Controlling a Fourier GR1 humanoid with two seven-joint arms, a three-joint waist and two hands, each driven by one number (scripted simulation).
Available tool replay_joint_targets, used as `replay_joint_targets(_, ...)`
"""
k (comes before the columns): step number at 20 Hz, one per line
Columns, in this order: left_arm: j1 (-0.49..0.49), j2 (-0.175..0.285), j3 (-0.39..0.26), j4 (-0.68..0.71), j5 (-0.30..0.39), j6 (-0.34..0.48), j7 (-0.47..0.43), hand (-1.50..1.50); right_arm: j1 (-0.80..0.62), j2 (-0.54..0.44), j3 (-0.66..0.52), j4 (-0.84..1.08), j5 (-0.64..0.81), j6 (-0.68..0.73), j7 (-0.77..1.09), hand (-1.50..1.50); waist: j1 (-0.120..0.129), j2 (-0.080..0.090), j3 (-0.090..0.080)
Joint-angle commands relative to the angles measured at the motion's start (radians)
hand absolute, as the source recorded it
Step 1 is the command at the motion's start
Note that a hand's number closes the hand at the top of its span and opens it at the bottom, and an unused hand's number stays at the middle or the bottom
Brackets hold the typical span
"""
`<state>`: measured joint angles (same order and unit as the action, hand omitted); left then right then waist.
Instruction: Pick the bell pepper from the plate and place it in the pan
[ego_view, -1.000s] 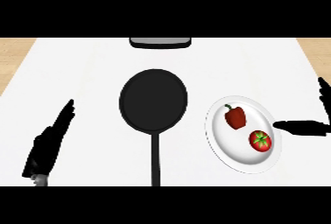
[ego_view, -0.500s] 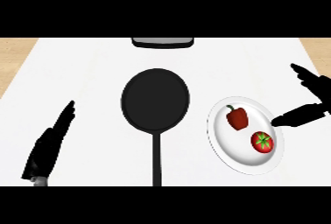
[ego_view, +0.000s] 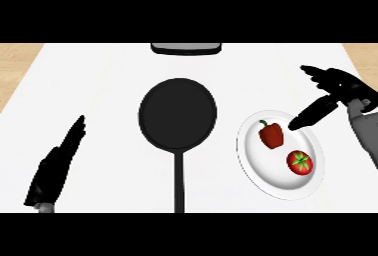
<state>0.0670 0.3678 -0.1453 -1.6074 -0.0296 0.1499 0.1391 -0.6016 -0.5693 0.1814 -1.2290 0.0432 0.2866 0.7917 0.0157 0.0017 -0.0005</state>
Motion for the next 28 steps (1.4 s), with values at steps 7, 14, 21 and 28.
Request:
replay_joint_targets(7, -0.058, -0.018, 0.036, 0.088, -0.028, -0.017, -0.019, 0.00, -0.167, 0.100, 0.081, 0.174, 0.050, 0.196, 0.148, -1.50, -0.003, 0.001, 0.000)
replay_joint_targets(14, 0.032, -0.052, -0.001, -0.073, -0.048, -0.006, 0.057, 0.00, -0.166, 0.155, 0.100, 0.199, 0.059, 0.228, 0.229, -1.50, -0.003, -0.003, 0.001)
replay_joint_targets(21, 0.059, -0.048, 0.029, -0.082, -0.056, -0.036, 0.024, 0.00, -0.189, 0.186, 0.096, 0.298, 0.124, 0.245, 0.188, -1.50, -0.003, -0.002, 0.001)
replay_joint_targets(28, 0.009, -0.079, 0.054, 0.061, -0.068, -0.049, -0.041, 0.00, -0.193, 0.274, 0.103, 0.257, 0.130, 0.244, 0.329, -1.50, -0.015, -0.003, 0.000)
